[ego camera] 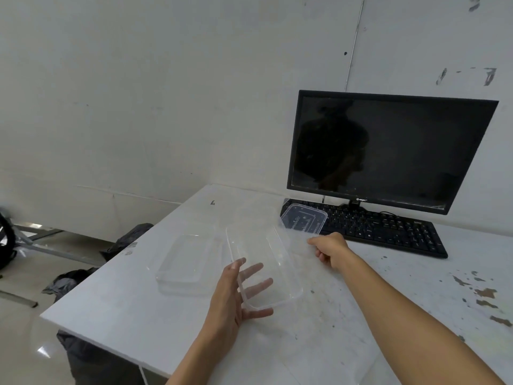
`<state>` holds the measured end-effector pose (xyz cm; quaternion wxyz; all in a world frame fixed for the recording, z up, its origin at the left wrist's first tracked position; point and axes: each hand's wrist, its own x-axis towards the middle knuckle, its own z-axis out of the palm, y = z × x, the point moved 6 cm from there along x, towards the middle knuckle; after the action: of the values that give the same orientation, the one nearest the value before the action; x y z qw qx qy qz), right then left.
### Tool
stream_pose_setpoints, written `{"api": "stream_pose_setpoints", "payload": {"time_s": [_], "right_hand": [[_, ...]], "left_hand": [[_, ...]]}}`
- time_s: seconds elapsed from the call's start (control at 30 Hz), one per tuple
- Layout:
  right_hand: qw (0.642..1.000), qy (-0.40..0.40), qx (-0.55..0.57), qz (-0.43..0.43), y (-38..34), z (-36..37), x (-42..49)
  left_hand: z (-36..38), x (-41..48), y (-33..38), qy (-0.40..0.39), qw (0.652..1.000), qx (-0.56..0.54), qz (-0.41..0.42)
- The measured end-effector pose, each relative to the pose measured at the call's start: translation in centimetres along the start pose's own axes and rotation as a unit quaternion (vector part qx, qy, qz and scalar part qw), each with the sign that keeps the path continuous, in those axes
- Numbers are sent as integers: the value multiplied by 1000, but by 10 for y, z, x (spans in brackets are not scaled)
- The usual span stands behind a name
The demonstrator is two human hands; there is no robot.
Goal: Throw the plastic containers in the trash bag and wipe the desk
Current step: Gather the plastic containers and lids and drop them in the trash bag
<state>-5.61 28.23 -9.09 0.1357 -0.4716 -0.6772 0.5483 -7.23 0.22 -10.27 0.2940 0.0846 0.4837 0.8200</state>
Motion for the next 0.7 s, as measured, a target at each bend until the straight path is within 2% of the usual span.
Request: {"api": "stream_pose_setpoints", "payload": {"time_s": [0.1,0.23,0.37,0.5,0.57,0.7], "right_hand": [[999,18,35,-36,-8,-7,-13],[975,87,92,-183,-24,-29,-53],[940,115,44,-317,-35,-35,-113],[892,81,-34,-443,-33,-9,-165],[863,28,-92,-496,-27,12,-183],[832,-59,-184,-521,-20,42,-194]], "left_hand": [[-2,-3,0,1,1000,4,8],[-1,-4,1,-14,1000,18,17],[1,-6,2,-25,999,28,20],[1,-7,3,-23,999,38,29],[1,-6,3,-17,998,38,39],[0,-7,3,-19,999,24,44]]}}
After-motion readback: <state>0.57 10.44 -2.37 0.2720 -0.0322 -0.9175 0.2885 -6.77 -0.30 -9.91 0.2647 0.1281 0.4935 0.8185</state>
